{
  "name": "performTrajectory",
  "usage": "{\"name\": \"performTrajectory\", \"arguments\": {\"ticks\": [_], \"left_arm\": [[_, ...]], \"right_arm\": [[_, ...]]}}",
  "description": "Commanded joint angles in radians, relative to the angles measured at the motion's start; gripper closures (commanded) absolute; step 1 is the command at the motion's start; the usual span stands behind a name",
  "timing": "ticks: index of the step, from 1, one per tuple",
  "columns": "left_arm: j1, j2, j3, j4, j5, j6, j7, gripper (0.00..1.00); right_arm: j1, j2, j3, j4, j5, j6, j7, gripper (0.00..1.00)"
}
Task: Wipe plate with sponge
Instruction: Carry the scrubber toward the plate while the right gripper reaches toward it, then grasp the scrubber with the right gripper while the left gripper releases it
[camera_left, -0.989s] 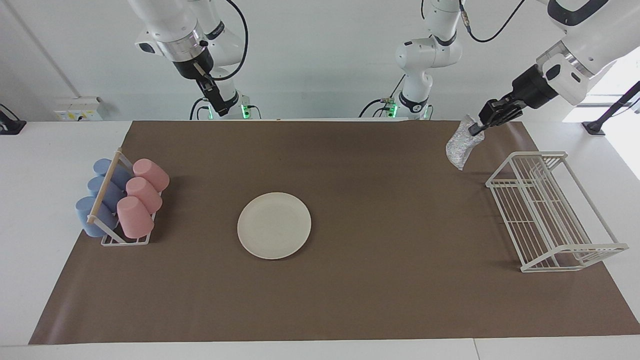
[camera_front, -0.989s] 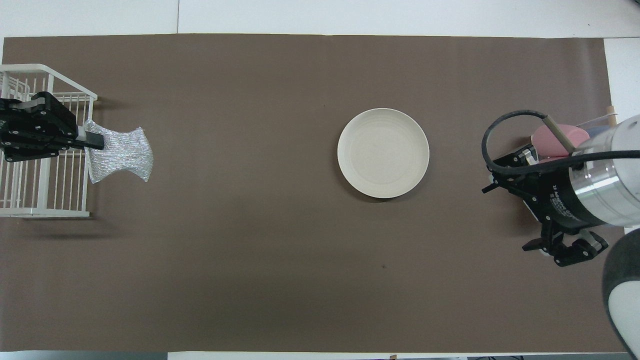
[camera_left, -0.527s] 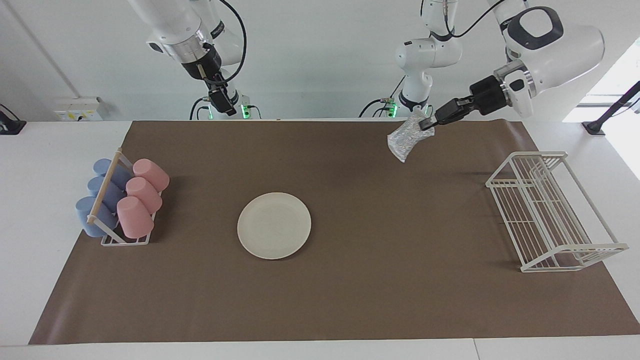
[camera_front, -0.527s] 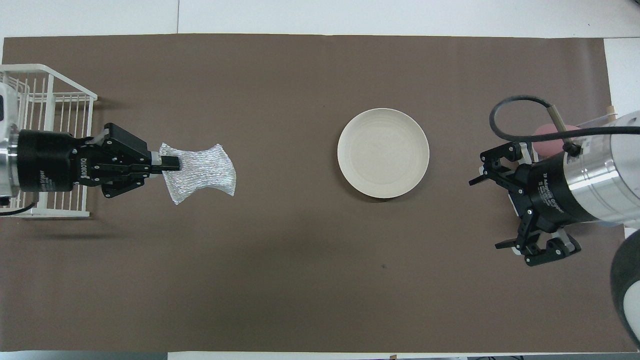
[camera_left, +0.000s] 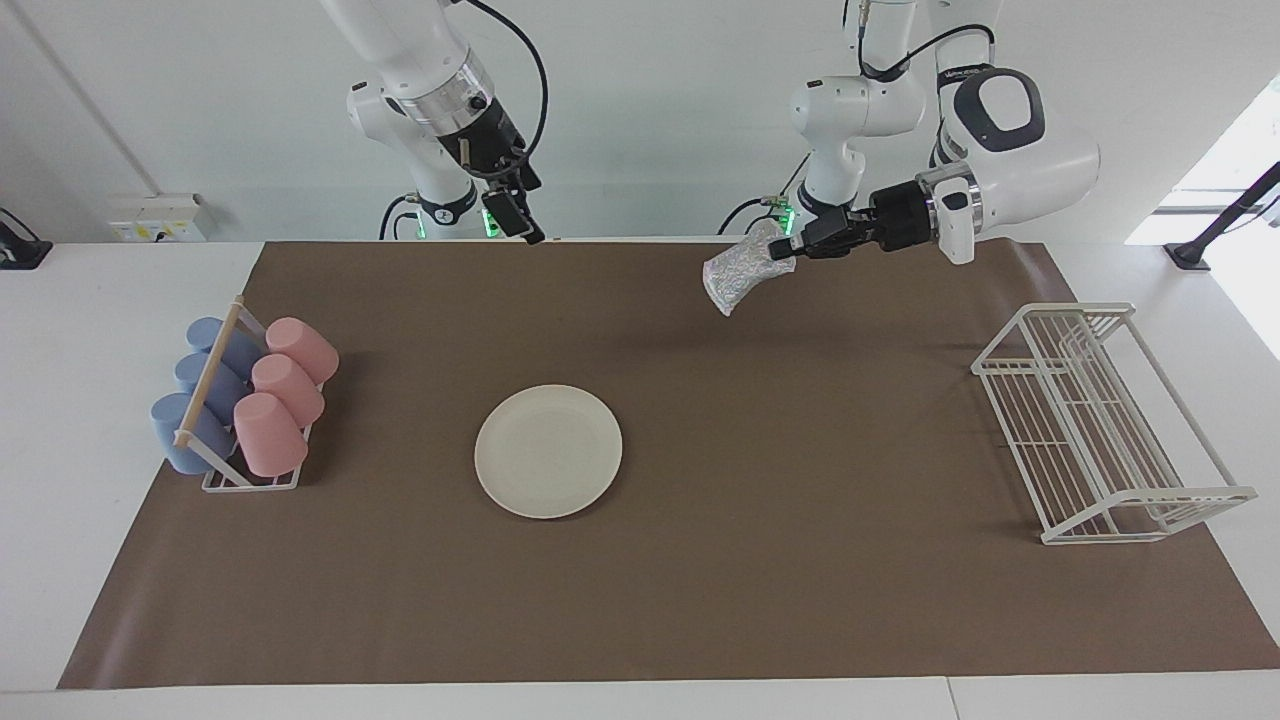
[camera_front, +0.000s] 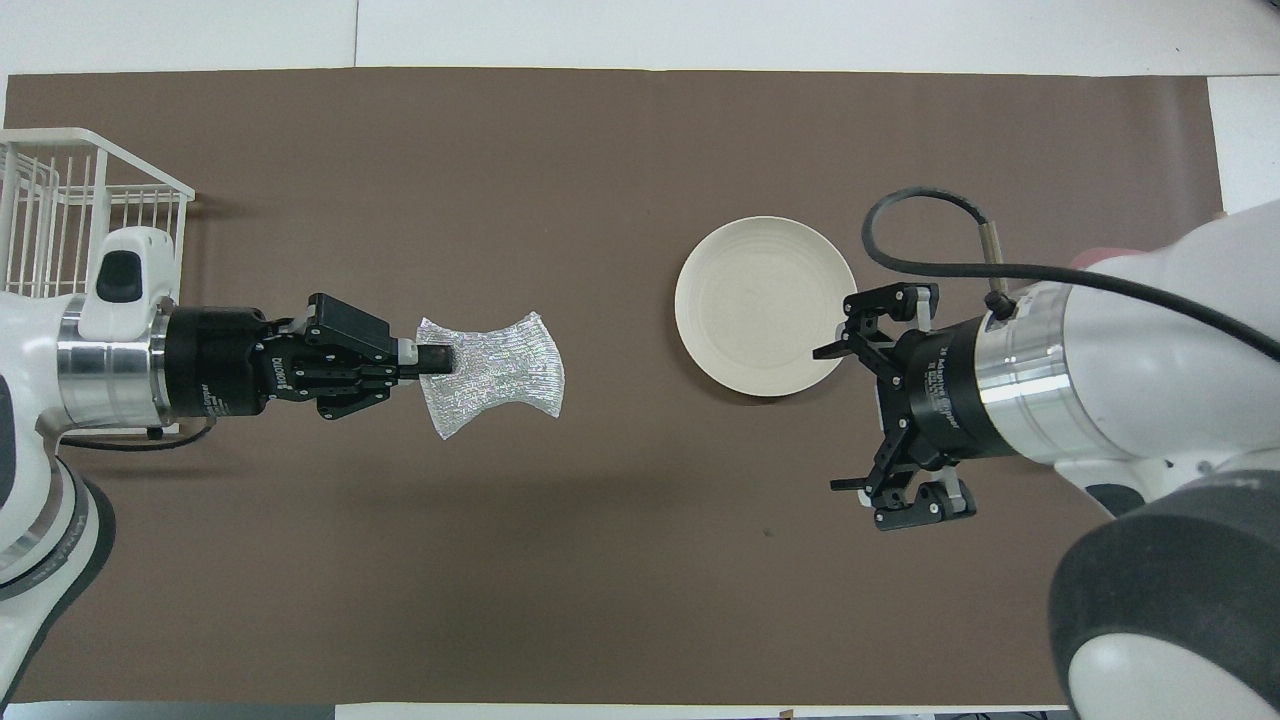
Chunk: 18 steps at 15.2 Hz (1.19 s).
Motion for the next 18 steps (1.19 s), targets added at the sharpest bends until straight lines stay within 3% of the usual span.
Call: {"name": "performTrajectory", "arguments": {"ticks": [1, 6, 9, 11, 13, 18], "left_arm": [[-0.069, -0.025, 0.012, -0.068, -0.060, 0.004, 0.107, 1.00], [-0.078, 0.000, 0.014, -0.111, -0.178, -0.075, 0.224, 1.00], [-0.090, 0.011, 0.014, -0.111, -0.209, -0.088, 0.243, 1.00], [-0.103, 0.011, 0.014, -0.111, -0.212, -0.083, 0.243, 1.00], [-0.104, 0.011, 0.014, -0.114, -0.210, -0.082, 0.243, 1.00], [-0.106, 0.011, 0.014, -0.114, -0.210, -0.083, 0.243, 1.00]], "right_arm": [[0.056, -0.021, 0.006, -0.044, 0.026, 0.125, 0.104, 0.00], [0.182, -0.017, 0.006, -0.132, 0.026, 0.328, 0.200, 0.00], [0.204, -0.020, 0.006, -0.208, 0.026, 0.460, 0.204, 0.00], [0.248, 0.002, 0.006, -0.215, 0.026, 0.475, 0.207, 0.00], [0.257, 0.013, 0.006, -0.215, 0.026, 0.506, 0.204, 0.12], [0.288, 0.016, 0.006, -0.207, 0.025, 0.512, 0.210, 0.12]]}}
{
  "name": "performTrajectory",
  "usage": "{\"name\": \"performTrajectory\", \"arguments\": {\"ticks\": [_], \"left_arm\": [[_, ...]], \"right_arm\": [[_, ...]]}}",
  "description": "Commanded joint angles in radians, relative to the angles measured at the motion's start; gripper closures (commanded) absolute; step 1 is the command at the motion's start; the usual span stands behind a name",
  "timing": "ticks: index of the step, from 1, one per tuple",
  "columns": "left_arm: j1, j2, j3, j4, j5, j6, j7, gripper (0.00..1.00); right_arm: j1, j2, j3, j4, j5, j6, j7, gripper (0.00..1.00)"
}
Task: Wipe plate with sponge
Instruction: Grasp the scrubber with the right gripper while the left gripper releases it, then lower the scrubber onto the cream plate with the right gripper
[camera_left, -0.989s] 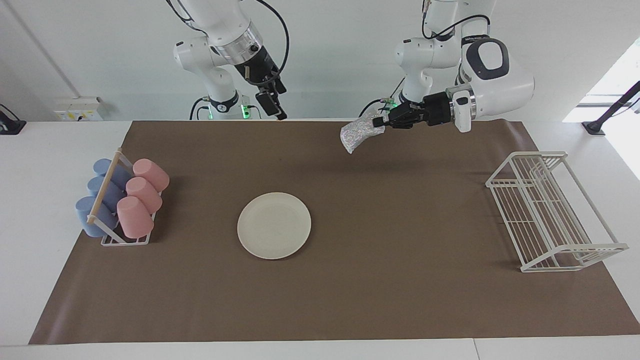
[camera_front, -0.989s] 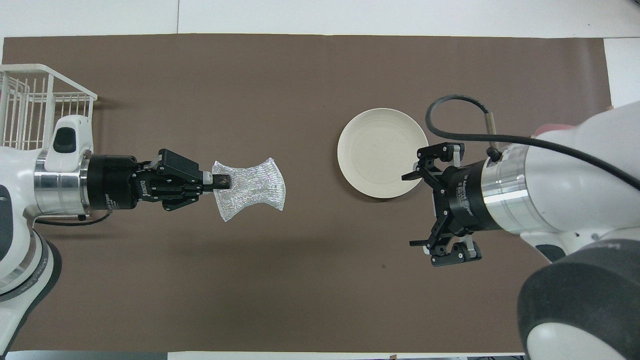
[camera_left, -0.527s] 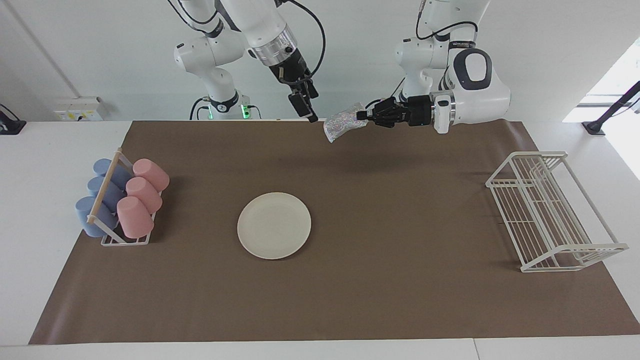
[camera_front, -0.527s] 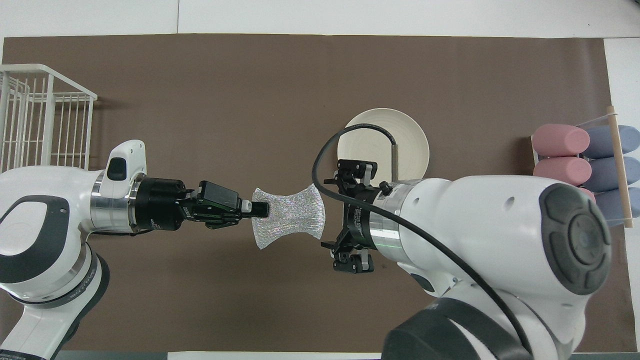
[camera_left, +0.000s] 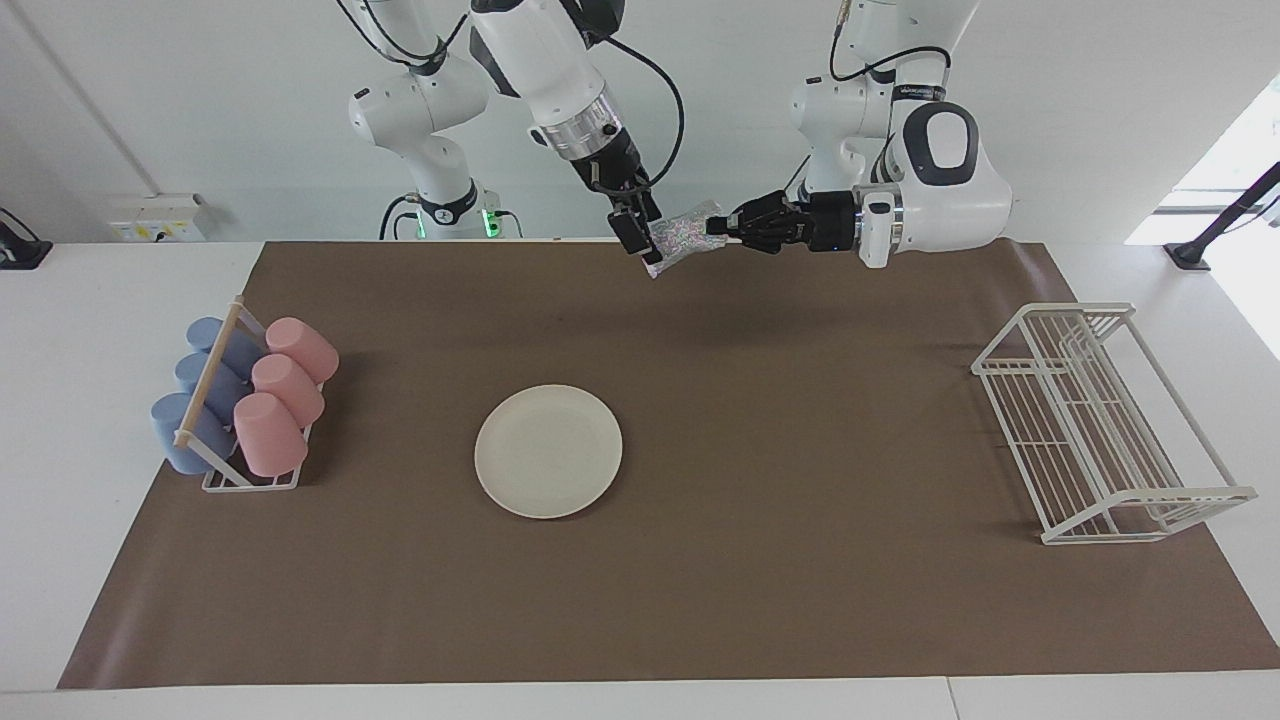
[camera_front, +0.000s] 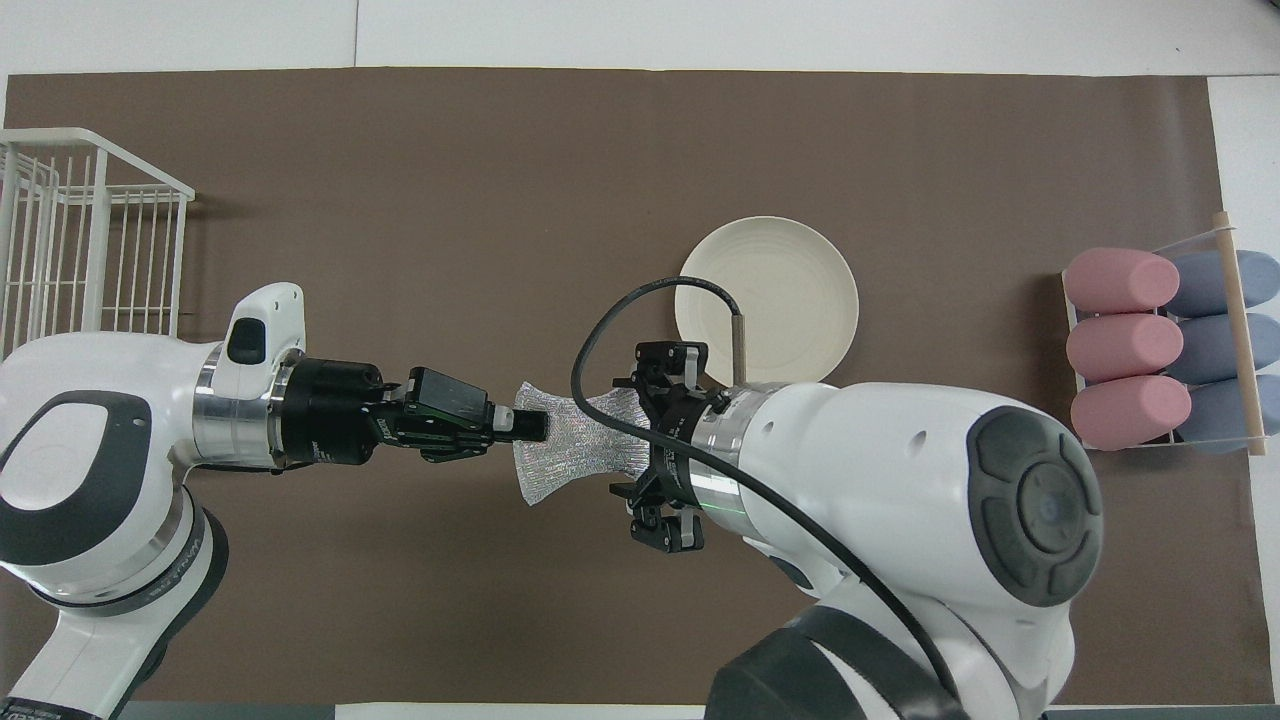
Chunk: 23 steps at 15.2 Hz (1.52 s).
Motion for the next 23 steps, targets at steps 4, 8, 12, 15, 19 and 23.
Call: {"name": "performTrajectory", "arguments": {"ticks": [4, 8, 12, 15, 19, 23], "left_arm": [[-0.017, -0.004, 0.014, -0.016, -0.022, -0.010, 0.023, 1.00], [-0.017, -0.005, 0.014, -0.019, -0.020, -0.013, 0.023, 1.00], [-0.029, -0.005, 0.012, -0.018, -0.017, -0.012, 0.024, 1.00], [-0.045, -0.019, 0.009, -0.009, -0.003, 0.008, 0.007, 0.00], [-0.043, -0.028, 0.010, -0.006, 0.062, 0.014, 0.000, 0.00], [-0.023, -0.033, 0.013, 0.004, 0.177, 0.034, -0.034, 0.00]], "right_arm": [[0.021, -0.005, -0.002, -0.007, 0.018, 0.022, -0.009, 0.50], [0.010, -0.002, -0.003, -0.006, 0.016, 0.024, -0.054, 1.00], [-0.020, -0.002, -0.003, -0.007, 0.006, 0.012, -0.121, 1.00], [-0.048, -0.002, -0.005, -0.012, -0.023, 0.006, -0.213, 1.00], [-0.095, 0.079, -0.005, -0.012, -0.041, 0.025, -0.372, 1.00], [-0.180, 0.185, -0.005, -0.017, -0.048, 0.100, -0.537, 1.00]]}}
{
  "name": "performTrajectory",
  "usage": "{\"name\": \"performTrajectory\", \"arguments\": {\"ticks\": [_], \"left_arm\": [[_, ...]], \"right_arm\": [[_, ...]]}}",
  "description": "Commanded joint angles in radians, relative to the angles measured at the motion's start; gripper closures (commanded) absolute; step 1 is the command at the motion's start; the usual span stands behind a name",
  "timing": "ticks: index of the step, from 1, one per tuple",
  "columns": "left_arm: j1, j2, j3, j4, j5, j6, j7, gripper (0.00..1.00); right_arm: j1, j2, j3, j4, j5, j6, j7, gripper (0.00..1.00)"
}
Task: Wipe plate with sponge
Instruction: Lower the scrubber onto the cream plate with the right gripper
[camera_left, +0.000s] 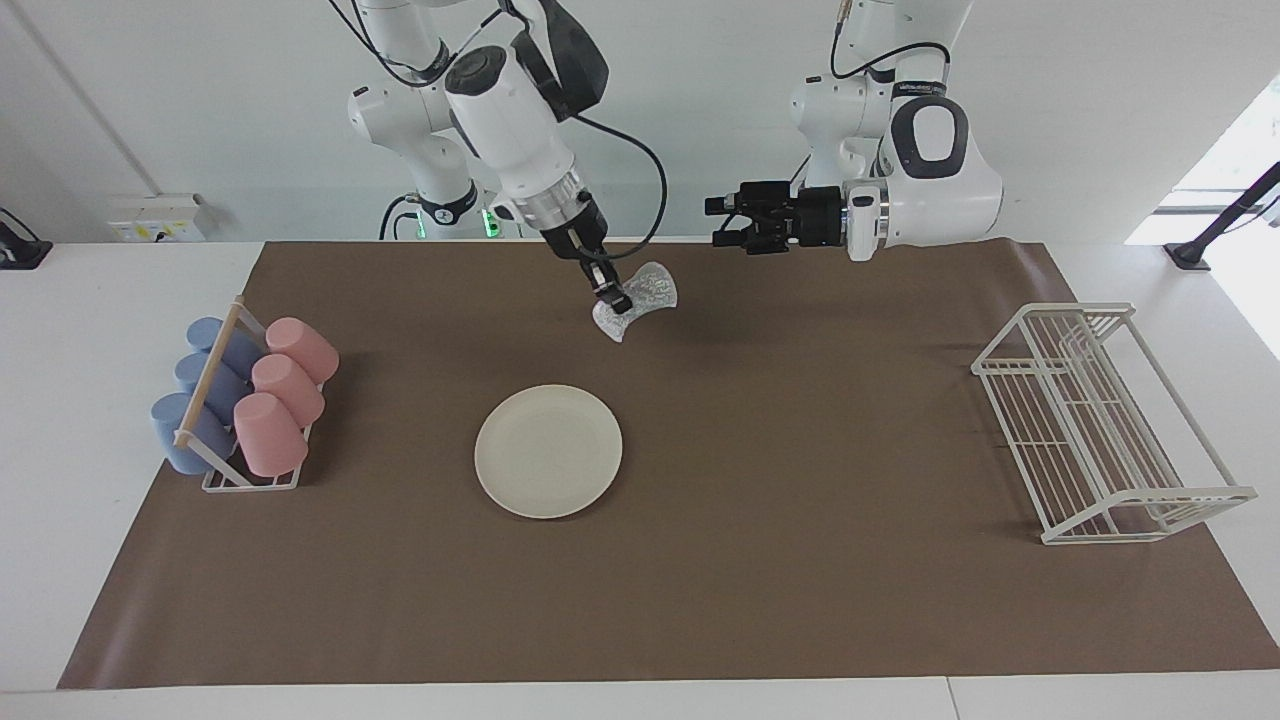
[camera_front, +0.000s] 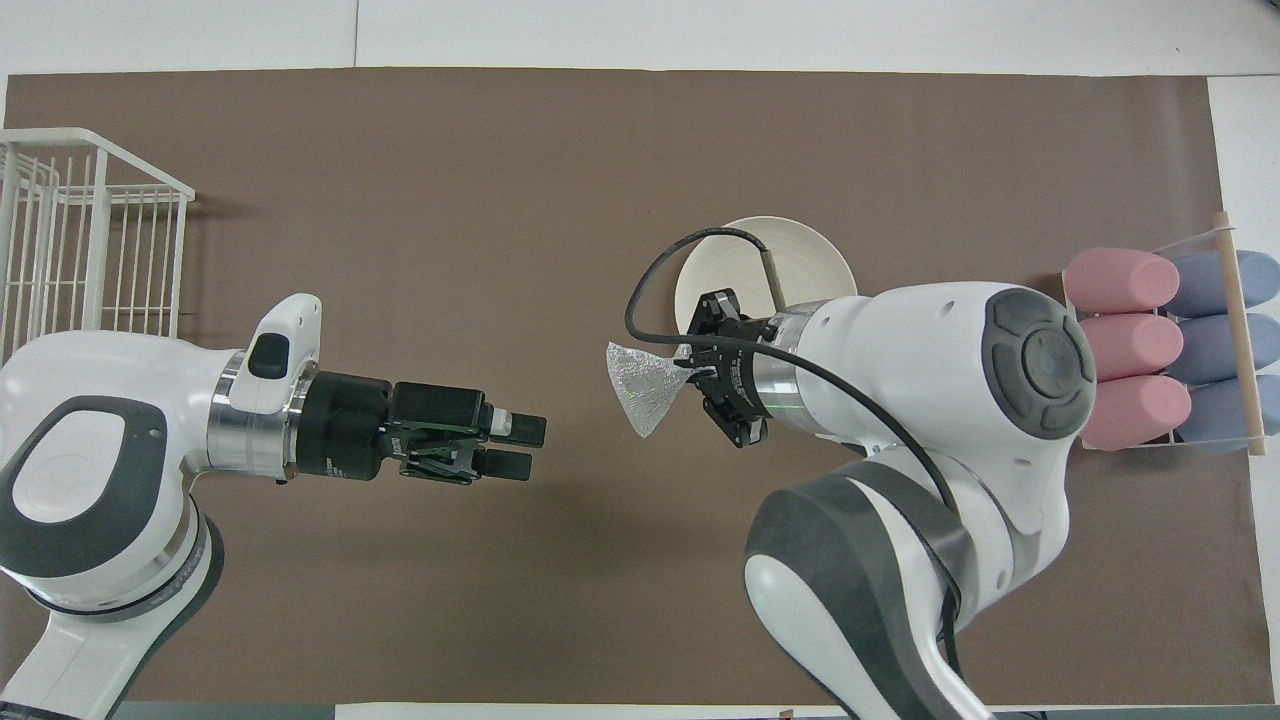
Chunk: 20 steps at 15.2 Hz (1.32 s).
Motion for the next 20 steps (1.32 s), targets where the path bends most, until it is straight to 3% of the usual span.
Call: {"name": "performTrajectory", "arguments": {"ticks": [1, 6, 13, 20], "left_arm": [[0.027, -0.021, 0.008, 0.001, 0.101, 0.023, -0.025, 0.00], [0.093, -0.010, 0.008, 0.050, 0.325, 0.035, -0.024, 0.00], [0.220, -0.007, 0.011, 0.076, 0.722, 0.075, -0.013, 0.00], [0.223, 0.005, 0.011, 0.079, 1.072, 0.211, -0.021, 0.00]], "right_arm": [[-0.050, 0.080, 0.008, -0.011, -0.020, 0.076, -0.108, 1.00], [-0.090, 0.161, 0.008, -0.143, -0.020, 0.297, -0.250, 1.00], [-0.116, 0.275, 0.007, -0.144, -0.020, 0.370, -0.362, 1.00], [-0.224, 0.304, 0.007, -0.144, -0.019, 0.412, -0.561, 1.00]]}}
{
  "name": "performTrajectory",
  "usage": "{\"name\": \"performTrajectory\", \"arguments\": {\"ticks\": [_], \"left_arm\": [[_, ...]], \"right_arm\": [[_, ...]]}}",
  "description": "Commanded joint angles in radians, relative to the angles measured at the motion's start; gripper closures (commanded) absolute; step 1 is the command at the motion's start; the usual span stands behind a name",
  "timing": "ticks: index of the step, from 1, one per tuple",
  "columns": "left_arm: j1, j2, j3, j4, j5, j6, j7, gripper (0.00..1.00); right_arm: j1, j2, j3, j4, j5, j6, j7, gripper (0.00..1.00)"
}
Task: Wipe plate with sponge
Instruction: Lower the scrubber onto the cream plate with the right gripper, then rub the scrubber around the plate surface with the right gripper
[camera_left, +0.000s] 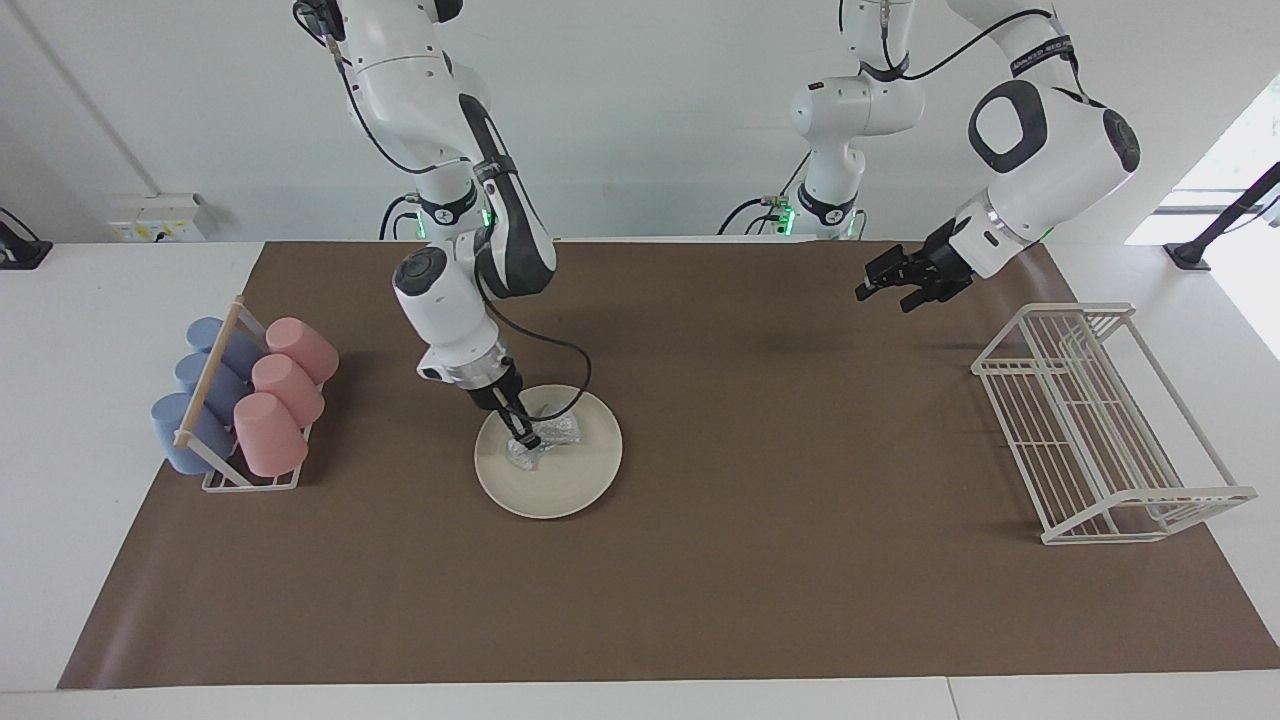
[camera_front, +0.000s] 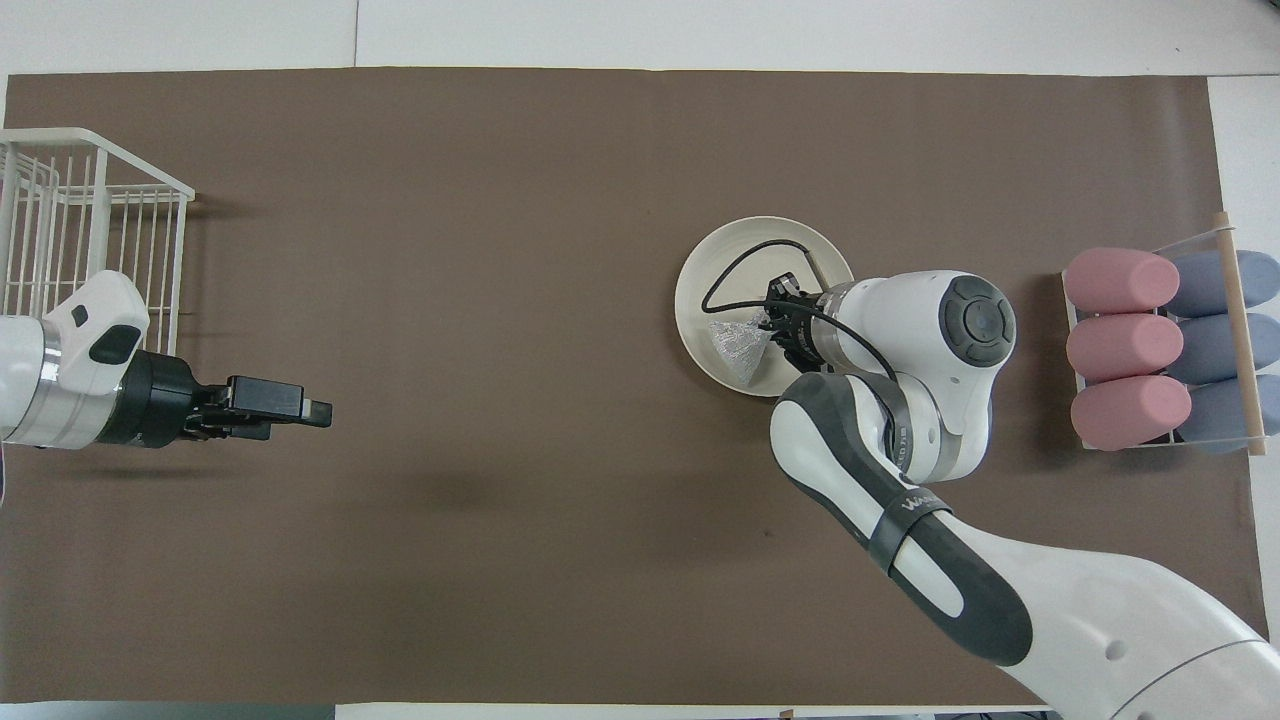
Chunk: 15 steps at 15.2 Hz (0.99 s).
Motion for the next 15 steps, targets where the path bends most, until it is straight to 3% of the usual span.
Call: {"name": "performTrajectory", "arguments": {"ticks": [1, 4, 9, 12, 15], "left_arm": [[0.002, 0.005, -0.007, -0.008, 0.111, 0.062, -0.013, 0.00], [0.017, 0.005, -0.007, -0.007, 0.129, 0.062, -0.013, 0.00], [0.017, 0.005, -0.007, -0.007, 0.129, 0.065, -0.016, 0.00], [0.016, 0.005, -0.008, -0.007, 0.129, 0.067, -0.033, 0.00], [0.017, 0.006, -0.008, -0.007, 0.129, 0.076, -0.047, 0.00]], "right_arm": [[-0.018, 0.020, 0.011, -0.004, -0.012, 0.030, -0.030, 1.00], [0.014, 0.032, 0.012, -0.007, -0.009, 0.032, 0.001, 1.00], [0.134, 0.049, 0.012, -0.007, -0.009, 0.081, 0.217, 1.00], [0.114, 0.051, 0.009, -0.007, -0.009, 0.083, 0.172, 1.00], [0.019, 0.058, 0.008, -0.004, -0.009, 0.079, -0.021, 1.00]]}}
